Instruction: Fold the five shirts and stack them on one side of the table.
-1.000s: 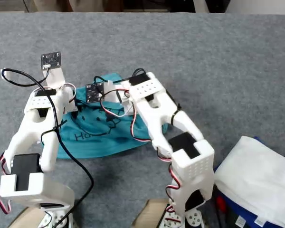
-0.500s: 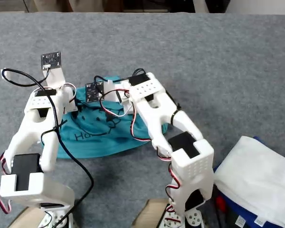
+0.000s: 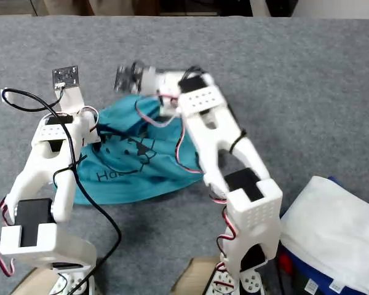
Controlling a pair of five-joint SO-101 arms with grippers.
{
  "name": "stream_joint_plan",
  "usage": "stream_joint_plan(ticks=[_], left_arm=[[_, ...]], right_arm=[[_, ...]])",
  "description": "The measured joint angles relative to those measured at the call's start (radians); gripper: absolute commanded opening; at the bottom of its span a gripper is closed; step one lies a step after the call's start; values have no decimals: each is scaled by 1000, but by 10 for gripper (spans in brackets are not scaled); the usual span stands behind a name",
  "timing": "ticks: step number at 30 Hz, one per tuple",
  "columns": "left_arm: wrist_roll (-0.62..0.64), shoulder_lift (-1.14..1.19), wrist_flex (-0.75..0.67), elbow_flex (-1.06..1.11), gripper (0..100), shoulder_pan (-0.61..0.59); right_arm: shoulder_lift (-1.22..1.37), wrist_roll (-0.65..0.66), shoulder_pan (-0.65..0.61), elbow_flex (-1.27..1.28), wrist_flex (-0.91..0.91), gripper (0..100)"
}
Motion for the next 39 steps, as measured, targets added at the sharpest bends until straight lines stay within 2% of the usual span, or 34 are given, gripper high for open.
stream_joint_plan(ticks=[5, 8, 11, 14, 17, 22, 26, 32, 36, 39], left_arm=[[198, 0, 0, 0, 253, -9], [276, -5, 6, -2, 277, -18], [307, -60, 87, -57, 276, -20], [287, -140, 193, -149, 275, -14], [196, -201, 321, -229, 275, -5], [97, -221, 456, -247, 275, -8], [91, -186, 419, -221, 275, -38], [89, -43, 382, -212, 275, -55], [89, 28, 381, -241, 275, -28], [87, 52, 381, -276, 275, -23]], right_arm=[[-2, -71, 6, -173, 118, 4], [-21, -92, 11, -245, 184, 4], [-68, -107, 40, -325, 236, 4], [-123, -109, 86, -405, 284, 4], [-161, -110, 160, -479, 342, 4], [-175, -163, 324, -531, 396, 4], [-173, -186, 402, -468, 374, 4], [-38, -226, 454, -244, 138, 4], [26, -229, 414, -196, 87, 9], [32, -193, 336, -189, 109, 12]])
